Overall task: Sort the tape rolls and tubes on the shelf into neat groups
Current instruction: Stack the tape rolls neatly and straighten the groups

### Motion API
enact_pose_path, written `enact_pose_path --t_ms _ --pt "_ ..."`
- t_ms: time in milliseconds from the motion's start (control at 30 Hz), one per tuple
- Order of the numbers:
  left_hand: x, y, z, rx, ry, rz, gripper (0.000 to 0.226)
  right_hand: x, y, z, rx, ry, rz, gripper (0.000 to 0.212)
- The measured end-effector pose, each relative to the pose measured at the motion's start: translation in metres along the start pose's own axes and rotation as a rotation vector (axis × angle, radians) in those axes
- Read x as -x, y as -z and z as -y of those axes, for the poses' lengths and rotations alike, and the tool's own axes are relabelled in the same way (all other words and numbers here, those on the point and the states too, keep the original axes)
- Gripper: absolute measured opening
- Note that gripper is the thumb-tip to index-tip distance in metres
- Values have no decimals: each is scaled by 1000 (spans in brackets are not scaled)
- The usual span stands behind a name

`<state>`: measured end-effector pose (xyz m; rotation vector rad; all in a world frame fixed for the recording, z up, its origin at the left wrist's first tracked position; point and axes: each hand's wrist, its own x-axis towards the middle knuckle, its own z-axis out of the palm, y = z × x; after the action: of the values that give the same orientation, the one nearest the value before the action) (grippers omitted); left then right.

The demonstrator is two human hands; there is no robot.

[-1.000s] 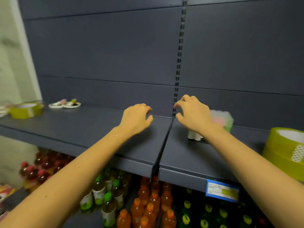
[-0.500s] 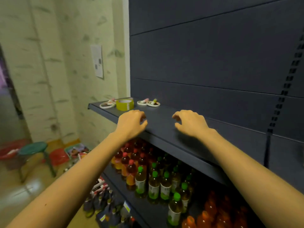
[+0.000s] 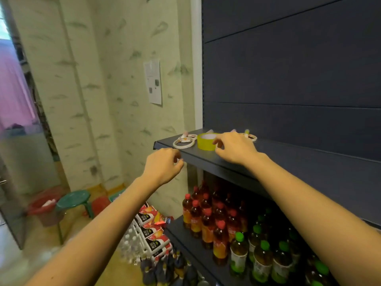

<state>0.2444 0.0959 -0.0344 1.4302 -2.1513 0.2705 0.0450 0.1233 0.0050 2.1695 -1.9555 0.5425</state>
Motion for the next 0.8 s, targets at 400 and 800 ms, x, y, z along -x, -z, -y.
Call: enact_pose_path --t_ms 400,800 --pt "-77 -55 88 73 30 -12 26 -124 -48 39 26 -54 55 31" --pt "-213 -102 154 60 -51 17 27 -286 -112 34 13 -255 138 29"
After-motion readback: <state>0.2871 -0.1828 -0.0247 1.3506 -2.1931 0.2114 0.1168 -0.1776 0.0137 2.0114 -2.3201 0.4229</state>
